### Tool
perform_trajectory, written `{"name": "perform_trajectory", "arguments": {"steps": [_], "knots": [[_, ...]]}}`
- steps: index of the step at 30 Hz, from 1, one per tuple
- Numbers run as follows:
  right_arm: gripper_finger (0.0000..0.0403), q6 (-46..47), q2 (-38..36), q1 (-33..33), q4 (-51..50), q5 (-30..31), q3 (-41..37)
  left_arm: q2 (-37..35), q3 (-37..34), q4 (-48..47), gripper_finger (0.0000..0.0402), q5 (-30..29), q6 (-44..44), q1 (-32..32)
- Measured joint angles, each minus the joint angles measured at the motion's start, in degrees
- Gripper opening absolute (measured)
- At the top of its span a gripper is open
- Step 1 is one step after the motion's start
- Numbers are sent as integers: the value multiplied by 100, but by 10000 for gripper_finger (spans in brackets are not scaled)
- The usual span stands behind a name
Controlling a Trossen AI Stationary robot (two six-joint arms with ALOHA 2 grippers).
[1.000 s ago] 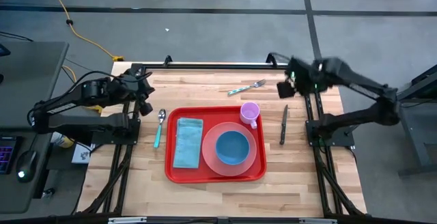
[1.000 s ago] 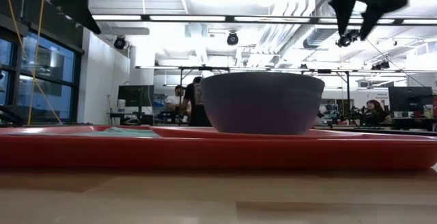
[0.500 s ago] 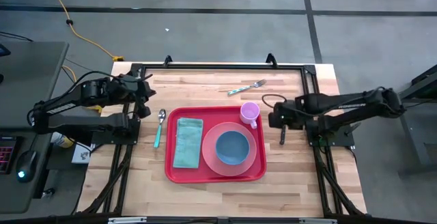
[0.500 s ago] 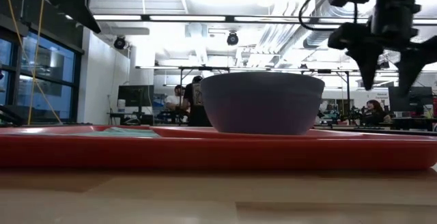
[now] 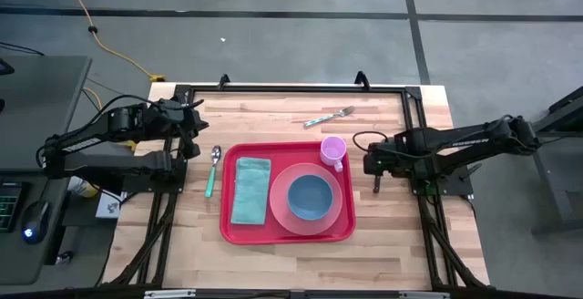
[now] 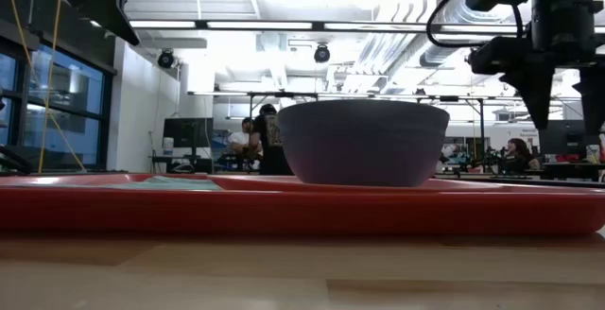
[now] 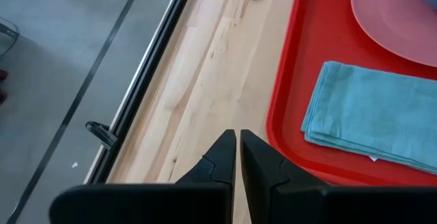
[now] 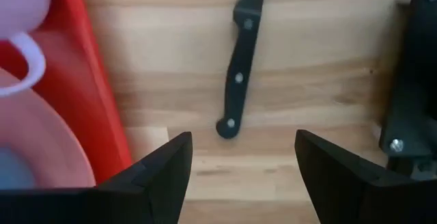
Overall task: Set up tray
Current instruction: Put the black knife on top of the blue napkin
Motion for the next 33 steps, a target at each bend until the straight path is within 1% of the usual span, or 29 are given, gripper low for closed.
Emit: {"name": "perform_trajectory", "arguments": {"steps": [3,9,13,18,25,33], "knots": [[239,45,175,0,101,156,-97,0,0,0,53,-3,-1,0],[239,182,566,0,880,-47,-606,0,0,2,53,1,-2,0],[239,298,730,-7,1645,-129,-971,0,0,0,53,33,-2,0],[239,421,842,-7,2122,-235,-1309,0,0,2,53,147,-4,0],[239,448,910,-7,2244,-212,-1381,0,0,1,53,153,-4,0],[237,412,1276,-10,2434,-277,-1390,0,0,2,53,153,-6,0]]}}
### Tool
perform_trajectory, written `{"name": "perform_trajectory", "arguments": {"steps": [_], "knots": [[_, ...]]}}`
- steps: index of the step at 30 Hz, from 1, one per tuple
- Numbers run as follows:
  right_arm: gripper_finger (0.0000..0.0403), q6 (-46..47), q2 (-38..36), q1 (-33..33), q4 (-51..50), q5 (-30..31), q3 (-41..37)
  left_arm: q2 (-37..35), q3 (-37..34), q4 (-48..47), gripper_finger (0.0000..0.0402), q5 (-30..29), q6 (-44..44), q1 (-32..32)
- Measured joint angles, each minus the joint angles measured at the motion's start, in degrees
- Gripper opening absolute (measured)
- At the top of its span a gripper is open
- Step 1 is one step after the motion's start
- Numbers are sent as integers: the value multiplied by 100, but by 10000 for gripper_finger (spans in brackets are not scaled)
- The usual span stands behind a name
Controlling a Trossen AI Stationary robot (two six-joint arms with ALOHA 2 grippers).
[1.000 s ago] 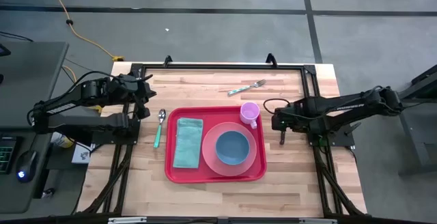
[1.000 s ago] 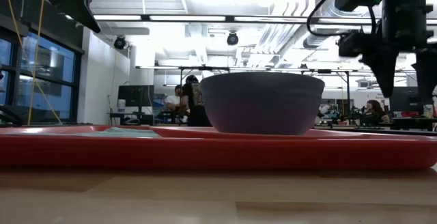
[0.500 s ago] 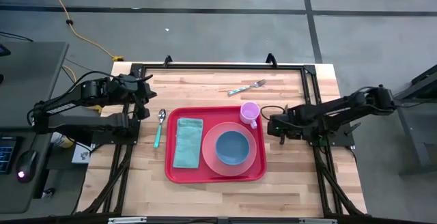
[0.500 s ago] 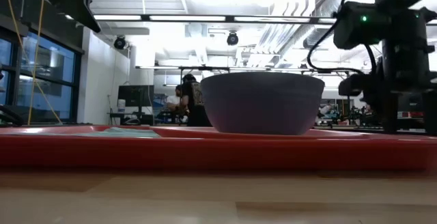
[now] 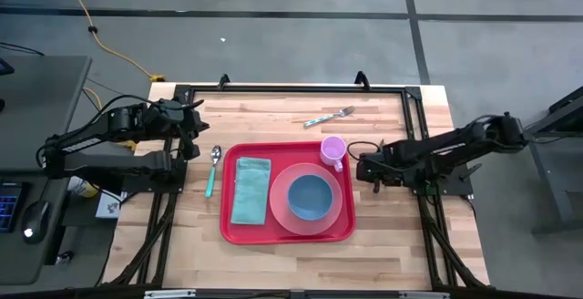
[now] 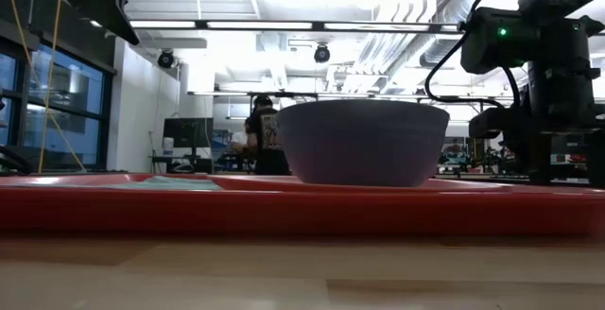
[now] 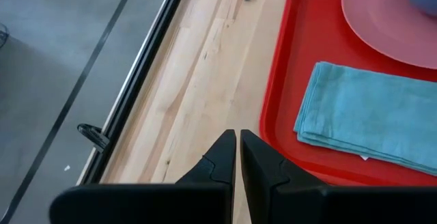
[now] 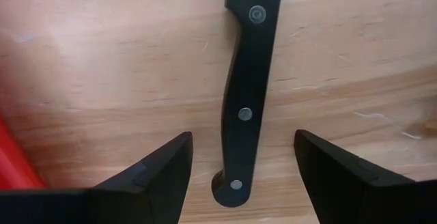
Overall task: Set up tray
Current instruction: Put the black knife on top of the blue napkin
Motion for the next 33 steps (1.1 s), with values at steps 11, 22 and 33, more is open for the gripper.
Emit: {"name": "perform_trajectory", "arguments": {"steps": [11,22,33], "knots": [[182,-21,207,3,-53,43,28,0,0,-2,53,-9,7,0],[115,-7,214,5,-154,121,18,0,0,-3,53,-15,15,0],[64,-21,218,4,-175,130,15,0,0,-6,53,-28,24,0]]}}
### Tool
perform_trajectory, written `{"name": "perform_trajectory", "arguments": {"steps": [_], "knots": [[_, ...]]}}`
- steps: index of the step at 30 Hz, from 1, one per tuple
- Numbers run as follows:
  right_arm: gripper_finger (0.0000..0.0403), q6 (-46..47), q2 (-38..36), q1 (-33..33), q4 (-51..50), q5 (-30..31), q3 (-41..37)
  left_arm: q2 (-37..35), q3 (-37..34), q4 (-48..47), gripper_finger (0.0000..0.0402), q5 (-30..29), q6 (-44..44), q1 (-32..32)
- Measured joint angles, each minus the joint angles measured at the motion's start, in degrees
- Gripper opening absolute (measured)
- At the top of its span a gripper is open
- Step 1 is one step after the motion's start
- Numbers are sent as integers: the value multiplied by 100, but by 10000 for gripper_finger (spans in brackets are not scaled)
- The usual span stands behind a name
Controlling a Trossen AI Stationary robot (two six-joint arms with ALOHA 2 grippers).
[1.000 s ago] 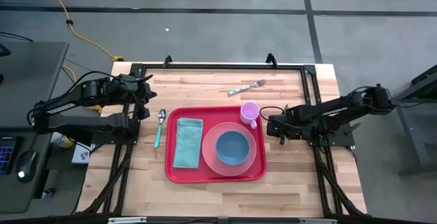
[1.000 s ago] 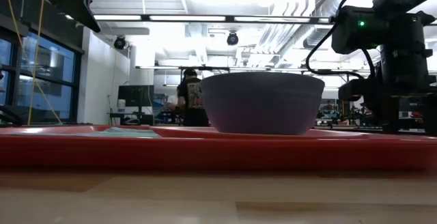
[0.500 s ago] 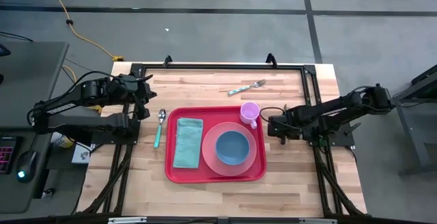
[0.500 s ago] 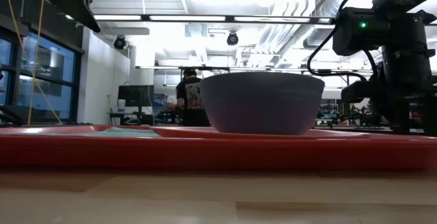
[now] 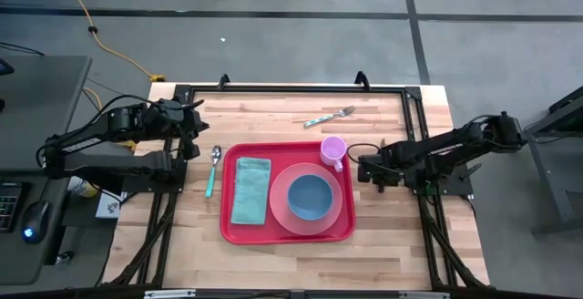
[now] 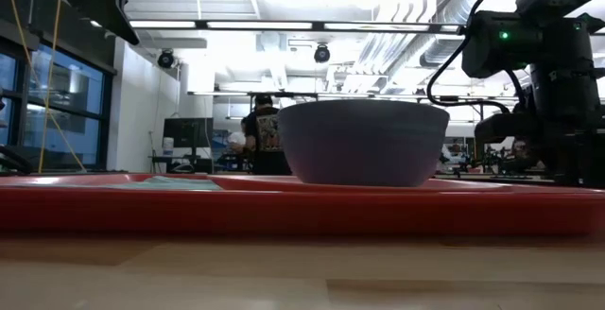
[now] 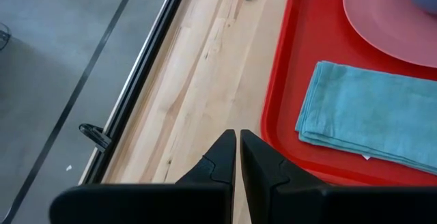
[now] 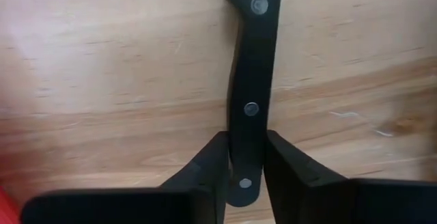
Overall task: Set up tray
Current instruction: Put the black knife on top of the blue napkin
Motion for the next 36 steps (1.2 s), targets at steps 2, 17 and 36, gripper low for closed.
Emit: {"name": "perform_trajectory", "arguments": {"steps": [2,17,36], "knots": [[55,0,0,-1,23,4,2,0,0,0,53,0,0,0],[33,-196,15,3,182,163,121,0,0,0,53,2,-2,-1],[32,-450,32,0,59,407,490,0,0,0,53,20,-4,-2]]}}
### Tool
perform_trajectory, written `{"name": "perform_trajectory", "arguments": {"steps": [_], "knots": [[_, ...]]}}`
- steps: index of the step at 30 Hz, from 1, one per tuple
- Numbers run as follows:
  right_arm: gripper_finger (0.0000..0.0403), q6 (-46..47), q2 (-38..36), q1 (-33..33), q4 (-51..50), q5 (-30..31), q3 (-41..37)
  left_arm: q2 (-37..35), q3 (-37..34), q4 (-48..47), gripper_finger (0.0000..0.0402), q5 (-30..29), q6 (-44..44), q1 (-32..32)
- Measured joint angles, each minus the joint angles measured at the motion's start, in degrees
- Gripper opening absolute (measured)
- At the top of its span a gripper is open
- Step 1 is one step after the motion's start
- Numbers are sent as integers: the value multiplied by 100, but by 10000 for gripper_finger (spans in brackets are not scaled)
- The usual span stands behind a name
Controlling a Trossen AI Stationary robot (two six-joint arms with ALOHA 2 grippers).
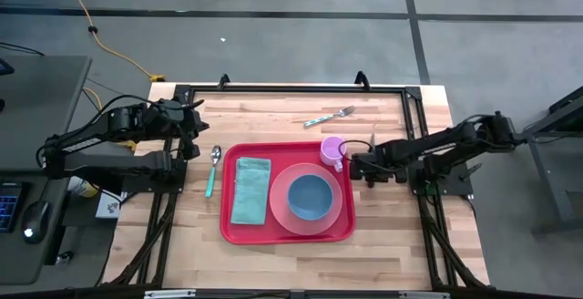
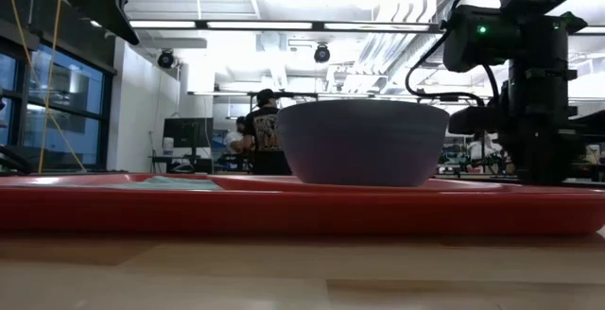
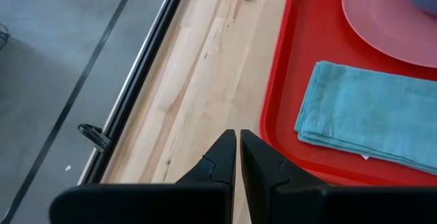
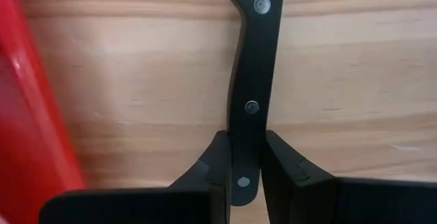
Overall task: Set up tray
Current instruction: Put the black knife on top of the blue napkin
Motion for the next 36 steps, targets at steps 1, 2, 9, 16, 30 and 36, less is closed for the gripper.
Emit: {"name": "perform_trajectory", "arguments": {"steps": [1,2,9,16,30,36], "knots": [[32,-1,-2,2,12,-16,0,1,0,0,53,4,0,0],[32,-1,-2,2,34,-25,0,2,0,-1,53,4,0,0],[32,47,-27,134,-33,-112,24,2,0,-2,53,8,-3,0],[32,-5,-43,310,-1043,111,673,2,0,-2,53,17,-13,0],[32,-532,-45,312,-3528,964,3008,2,0,-2,53,111,-7,1],[32,-968,-50,312,-3856,1493,4056,2,0,-2,53,126,-4,0]]}}
